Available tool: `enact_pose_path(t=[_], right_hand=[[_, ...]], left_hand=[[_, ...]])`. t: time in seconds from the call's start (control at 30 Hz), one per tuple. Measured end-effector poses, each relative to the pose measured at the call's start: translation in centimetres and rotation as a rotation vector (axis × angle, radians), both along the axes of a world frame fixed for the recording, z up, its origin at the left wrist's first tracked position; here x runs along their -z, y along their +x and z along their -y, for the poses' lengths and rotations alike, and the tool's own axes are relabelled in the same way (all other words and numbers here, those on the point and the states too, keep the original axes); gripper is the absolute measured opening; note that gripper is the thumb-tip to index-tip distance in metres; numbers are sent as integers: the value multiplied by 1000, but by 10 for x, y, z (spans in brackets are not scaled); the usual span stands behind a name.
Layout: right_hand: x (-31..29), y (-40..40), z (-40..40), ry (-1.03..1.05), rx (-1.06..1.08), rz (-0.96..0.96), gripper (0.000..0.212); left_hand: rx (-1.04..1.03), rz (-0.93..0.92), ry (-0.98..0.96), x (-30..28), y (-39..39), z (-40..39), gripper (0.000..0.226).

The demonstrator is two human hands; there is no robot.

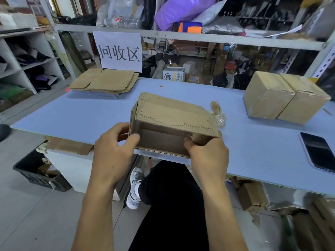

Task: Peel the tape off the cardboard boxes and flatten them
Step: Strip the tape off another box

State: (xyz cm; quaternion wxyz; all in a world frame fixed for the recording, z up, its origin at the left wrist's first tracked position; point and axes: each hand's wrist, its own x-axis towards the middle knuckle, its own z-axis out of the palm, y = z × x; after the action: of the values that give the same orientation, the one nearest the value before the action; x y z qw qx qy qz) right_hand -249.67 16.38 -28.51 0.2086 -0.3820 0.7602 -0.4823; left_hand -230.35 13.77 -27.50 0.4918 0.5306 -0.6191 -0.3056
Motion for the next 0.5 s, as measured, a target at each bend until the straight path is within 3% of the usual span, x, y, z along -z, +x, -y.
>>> enact_pose_path(t=[0.07,0.13,0.23,0.33,0.5], right_hand=[[-2,-1,-2,-81,-45,59,24],[-5,-1,-4,-184,-114,173,16],[-4,0,-2,-264,-207,273,30],[-3,1,-1,-289,-280,312,45],[-3,-5,-5,-310,-419,290,28]], left_hand=[[-10,-37,4,1,0,1,24],[-21,-95,25,2,0,1,34],[-34,-167,51,3,1,2,37],[-61,-355,123,3,2,4,37],[-192,-750,225,4,4,10,18]])
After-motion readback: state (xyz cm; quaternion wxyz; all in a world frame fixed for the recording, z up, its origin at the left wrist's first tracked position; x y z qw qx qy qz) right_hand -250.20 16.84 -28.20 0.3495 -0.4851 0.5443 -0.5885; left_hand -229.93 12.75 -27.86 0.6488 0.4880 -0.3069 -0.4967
